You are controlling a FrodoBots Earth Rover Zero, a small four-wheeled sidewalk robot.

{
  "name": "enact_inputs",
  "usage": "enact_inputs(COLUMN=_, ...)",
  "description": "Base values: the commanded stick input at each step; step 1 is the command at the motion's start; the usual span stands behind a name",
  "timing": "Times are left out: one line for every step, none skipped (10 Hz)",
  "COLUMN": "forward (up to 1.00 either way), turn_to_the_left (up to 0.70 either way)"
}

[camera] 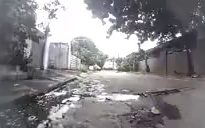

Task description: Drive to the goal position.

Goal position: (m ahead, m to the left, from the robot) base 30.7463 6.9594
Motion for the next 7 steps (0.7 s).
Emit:
enact_inputs(forward=0.0, turn_to_the_left=0.0)
enact_inputs(forward=0.0, turn_to_the_left=0.0)
enact_inputs(forward=0.0, turn_to_the_left=0.0)
enact_inputs(forward=0.0, turn_to_the_left=0.0)
enact_inputs(forward=0.0, turn_to_the_left=0.0)
enact_inputs(forward=0.0, turn_to_the_left=0.0)
enact_inputs(forward=0.0, turn_to_the_left=0.0)
